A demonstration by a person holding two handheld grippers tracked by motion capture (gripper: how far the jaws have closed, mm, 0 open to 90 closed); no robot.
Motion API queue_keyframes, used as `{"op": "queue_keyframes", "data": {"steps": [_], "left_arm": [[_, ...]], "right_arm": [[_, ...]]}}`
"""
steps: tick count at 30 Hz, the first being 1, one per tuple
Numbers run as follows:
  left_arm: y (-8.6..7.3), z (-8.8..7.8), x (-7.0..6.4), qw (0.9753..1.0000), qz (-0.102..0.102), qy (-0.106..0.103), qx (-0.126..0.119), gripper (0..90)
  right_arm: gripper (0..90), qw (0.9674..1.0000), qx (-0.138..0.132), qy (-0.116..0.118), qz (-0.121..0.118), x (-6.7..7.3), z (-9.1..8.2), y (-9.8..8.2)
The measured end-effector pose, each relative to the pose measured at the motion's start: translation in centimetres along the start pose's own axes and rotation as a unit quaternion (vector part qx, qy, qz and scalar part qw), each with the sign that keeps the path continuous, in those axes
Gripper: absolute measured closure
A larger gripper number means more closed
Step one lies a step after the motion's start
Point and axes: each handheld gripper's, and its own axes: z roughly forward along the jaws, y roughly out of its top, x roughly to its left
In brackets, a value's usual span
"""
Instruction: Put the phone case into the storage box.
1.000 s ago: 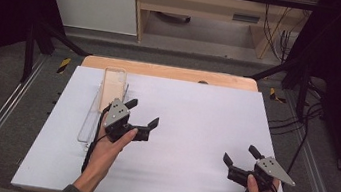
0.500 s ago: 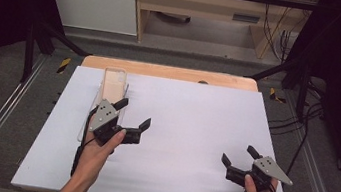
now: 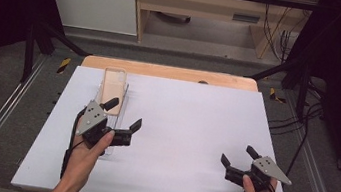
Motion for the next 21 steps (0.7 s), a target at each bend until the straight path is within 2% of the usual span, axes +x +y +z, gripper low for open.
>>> {"op": "queue_keyframes", "data": {"steps": [21], "left_arm": [[0.0,-2.4,1.8,0.9997,0.000,0.023,-0.011,3.1]], "right_arm": [[3.2,1.0000,0.002,-0.001,-0.003,0.1,0.0,0.0]]}}
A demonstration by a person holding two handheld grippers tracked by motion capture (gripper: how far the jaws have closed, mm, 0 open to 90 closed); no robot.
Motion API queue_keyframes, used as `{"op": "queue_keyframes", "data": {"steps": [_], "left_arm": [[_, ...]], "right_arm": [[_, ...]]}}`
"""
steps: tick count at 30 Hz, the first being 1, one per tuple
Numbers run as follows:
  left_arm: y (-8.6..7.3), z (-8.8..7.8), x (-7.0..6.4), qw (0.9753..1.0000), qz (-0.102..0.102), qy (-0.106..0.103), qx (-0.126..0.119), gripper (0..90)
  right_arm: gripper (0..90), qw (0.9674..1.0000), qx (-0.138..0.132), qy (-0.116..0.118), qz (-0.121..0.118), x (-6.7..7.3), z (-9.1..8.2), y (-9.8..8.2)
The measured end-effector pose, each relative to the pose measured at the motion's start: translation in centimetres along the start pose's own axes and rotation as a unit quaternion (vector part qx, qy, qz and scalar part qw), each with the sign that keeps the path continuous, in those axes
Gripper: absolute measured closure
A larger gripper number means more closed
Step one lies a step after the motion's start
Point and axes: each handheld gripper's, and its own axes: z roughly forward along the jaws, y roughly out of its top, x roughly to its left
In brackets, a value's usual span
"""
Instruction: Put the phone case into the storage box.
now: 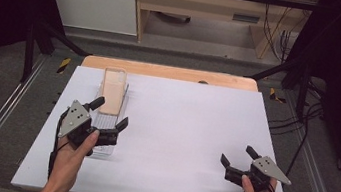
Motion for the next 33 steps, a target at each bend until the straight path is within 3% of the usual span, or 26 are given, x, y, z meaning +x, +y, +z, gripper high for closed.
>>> {"op": "queue_keyframes", "data": {"steps": [33], "left_arm": [[-0.9,-2.4,2.8,0.9994,-0.007,0.032,-0.012,3.1]], "right_arm": [[3.0,1.0000,0.004,0.003,-0.001,-0.1,0.0,-0.1]]}}
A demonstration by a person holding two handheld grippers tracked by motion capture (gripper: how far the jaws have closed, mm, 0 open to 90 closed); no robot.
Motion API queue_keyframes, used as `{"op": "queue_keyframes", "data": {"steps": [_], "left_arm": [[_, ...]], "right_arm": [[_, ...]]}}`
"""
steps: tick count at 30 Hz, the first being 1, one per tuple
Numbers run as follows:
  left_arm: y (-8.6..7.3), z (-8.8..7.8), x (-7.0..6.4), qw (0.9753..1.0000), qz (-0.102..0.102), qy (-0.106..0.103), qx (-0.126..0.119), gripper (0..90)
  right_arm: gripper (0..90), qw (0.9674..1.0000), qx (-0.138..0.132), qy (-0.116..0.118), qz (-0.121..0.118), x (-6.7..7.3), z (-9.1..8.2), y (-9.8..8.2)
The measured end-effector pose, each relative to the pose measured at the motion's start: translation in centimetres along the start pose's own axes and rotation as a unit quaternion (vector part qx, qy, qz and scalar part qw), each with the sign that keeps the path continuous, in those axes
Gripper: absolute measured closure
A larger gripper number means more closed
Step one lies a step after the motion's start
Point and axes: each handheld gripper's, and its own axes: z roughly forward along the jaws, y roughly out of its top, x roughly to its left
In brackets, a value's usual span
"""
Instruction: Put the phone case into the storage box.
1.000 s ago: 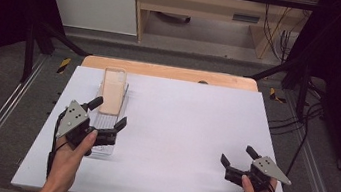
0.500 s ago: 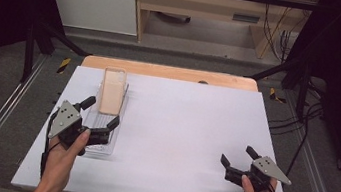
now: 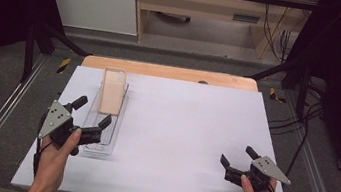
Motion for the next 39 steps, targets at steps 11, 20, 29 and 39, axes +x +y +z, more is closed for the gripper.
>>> {"op": "queue_keyframes", "data": {"steps": [11,20,29,39], "left_arm": [[-0.3,-1.2,1.6,0.9998,-0.003,0.015,-0.009,3.2],[-0.5,-2.1,2.3,0.9995,0.003,0.025,-0.016,3.5],[-1.0,-2.6,3.0,0.9994,0.006,0.030,-0.015,3.4],[-2.2,-3.3,4.4,0.9989,0.005,0.044,-0.018,3.7]], "right_arm": [[3.0,1.0000,-0.001,0.001,-0.001,0.1,0.0,0.0],[2.7,1.0000,-0.004,0.004,-0.004,0.1,-0.1,0.0],[2.7,1.0000,-0.005,0.004,-0.002,0.0,-0.1,0.0],[2.7,1.0000,-0.004,0.004,-0.004,0.0,-0.1,0.0]]}}
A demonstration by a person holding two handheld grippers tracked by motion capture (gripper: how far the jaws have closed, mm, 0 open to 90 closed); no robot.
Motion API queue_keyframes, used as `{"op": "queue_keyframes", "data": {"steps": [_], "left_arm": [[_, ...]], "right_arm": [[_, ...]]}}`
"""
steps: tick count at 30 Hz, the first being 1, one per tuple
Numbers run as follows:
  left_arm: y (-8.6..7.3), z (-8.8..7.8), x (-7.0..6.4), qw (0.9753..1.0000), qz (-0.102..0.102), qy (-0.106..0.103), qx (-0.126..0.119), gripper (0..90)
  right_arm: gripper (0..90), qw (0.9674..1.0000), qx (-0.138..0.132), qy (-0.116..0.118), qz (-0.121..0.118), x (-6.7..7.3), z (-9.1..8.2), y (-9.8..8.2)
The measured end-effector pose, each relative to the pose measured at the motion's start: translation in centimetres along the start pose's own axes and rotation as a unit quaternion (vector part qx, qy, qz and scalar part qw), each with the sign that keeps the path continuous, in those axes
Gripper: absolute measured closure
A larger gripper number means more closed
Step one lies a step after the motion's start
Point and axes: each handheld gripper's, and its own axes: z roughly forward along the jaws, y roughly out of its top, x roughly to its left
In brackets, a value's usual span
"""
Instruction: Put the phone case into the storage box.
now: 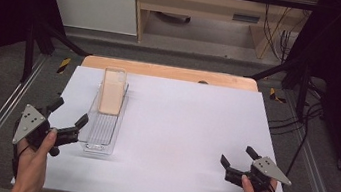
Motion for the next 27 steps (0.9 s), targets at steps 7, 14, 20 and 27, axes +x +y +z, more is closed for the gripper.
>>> {"op": "queue_keyframes", "data": {"steps": [7,14,20,27], "left_arm": [[-0.9,-0.4,0.7,1.0000,0.001,0.006,0.003,4.0],[-1.7,-0.7,1.4,0.9999,0.003,0.010,0.007,4.3],[-2.3,-0.8,1.8,0.9999,0.007,0.012,0.005,4.3],[-3.2,-0.8,2.1,0.9998,0.012,0.014,0.010,4.4]], "right_arm": [[2.7,1.0000,0.000,0.000,0.000,0.0,0.0,0.0],[2.7,1.0000,0.002,0.000,-0.002,0.1,0.0,0.0],[2.7,1.0000,0.002,0.000,-0.002,0.0,0.0,-0.1],[2.6,1.0000,0.003,-0.001,-0.002,0.0,0.0,-0.1]]}}
